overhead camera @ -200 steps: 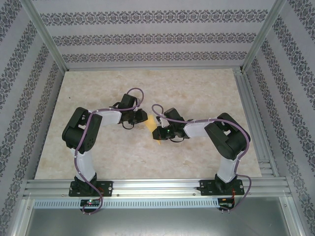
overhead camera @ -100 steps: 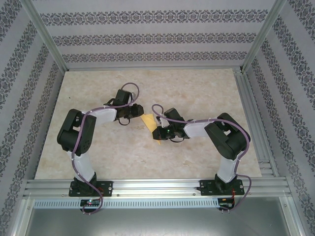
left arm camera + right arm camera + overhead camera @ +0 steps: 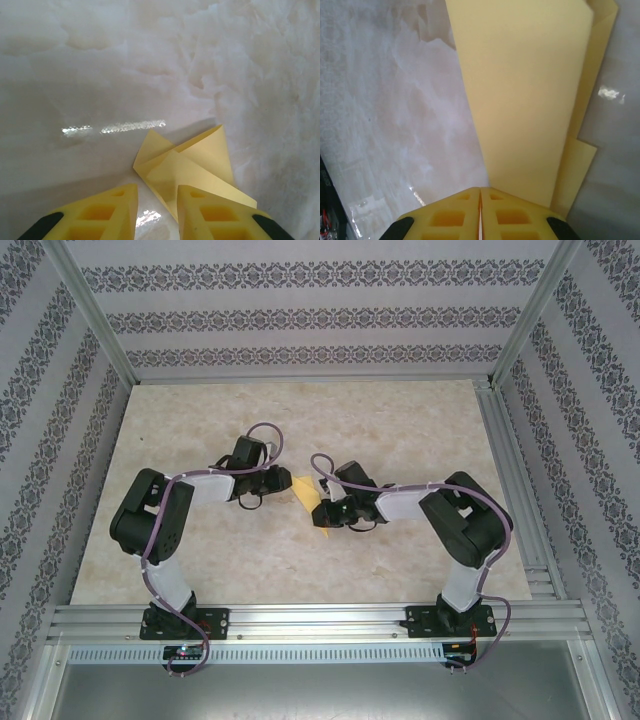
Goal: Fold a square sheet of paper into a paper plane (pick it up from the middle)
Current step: Fold the wing for the fifth time at the center of the table, then move a paper plane to the center of the table.
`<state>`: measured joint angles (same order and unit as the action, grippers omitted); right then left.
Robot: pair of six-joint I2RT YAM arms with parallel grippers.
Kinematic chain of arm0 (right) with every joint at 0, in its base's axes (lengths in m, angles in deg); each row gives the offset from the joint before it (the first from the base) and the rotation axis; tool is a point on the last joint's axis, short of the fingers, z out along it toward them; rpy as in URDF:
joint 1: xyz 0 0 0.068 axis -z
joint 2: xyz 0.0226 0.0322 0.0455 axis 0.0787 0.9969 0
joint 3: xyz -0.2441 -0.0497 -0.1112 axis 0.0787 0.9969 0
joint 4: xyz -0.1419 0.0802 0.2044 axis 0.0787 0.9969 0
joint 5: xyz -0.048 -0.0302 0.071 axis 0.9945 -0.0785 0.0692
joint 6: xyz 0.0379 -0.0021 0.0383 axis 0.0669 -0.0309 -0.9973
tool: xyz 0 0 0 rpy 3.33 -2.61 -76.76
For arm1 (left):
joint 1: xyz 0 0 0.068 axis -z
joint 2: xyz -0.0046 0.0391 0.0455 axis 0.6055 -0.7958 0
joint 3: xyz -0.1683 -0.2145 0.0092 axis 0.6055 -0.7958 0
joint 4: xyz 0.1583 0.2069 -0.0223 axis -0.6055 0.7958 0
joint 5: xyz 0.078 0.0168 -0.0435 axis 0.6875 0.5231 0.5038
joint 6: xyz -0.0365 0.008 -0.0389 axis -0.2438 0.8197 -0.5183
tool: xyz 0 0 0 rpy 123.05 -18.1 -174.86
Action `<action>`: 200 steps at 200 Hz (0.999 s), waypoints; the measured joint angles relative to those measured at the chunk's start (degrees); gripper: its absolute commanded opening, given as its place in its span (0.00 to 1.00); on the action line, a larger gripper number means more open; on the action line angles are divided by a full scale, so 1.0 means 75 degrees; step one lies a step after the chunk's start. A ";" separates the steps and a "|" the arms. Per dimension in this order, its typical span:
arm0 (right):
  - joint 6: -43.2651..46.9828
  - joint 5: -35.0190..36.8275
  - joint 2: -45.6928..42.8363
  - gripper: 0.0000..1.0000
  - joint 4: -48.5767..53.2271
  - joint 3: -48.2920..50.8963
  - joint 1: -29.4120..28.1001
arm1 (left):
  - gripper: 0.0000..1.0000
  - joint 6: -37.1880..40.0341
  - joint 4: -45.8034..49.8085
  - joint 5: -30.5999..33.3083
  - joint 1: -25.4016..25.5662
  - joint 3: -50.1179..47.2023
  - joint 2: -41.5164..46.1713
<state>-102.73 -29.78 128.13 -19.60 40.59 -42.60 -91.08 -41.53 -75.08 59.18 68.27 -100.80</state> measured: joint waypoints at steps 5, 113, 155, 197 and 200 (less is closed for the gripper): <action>-0.0029 -0.0003 -0.0058 0.12 0.0099 0.0000 0.0000 | 0.28 0.0003 -0.0038 -0.0009 0.0000 -0.0017 0.0000; -0.0079 0.2212 -0.2669 0.65 0.0886 0.0350 0.0708 | 0.47 -0.0356 0.0318 0.1166 0.0659 -0.0443 0.1300; 0.0079 0.3375 -0.3724 0.78 0.1014 0.0965 0.1329 | 0.64 -0.0848 0.1833 0.2943 0.2055 0.0271 0.1597; 0.0318 0.3850 -0.4316 0.88 0.0906 0.1527 0.1967 | 0.69 -0.1408 0.3130 0.4130 0.3034 0.1498 0.0746; 0.0323 0.3879 -0.4325 0.88 0.0906 0.1556 0.1990 | 0.69 -0.1431 0.3194 0.4185 0.3066 0.1582 0.0664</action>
<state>-100.30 -0.69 95.70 -12.80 52.27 -27.67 -101.82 -17.58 -43.70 82.17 80.14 -95.82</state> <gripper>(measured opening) 0.869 0.694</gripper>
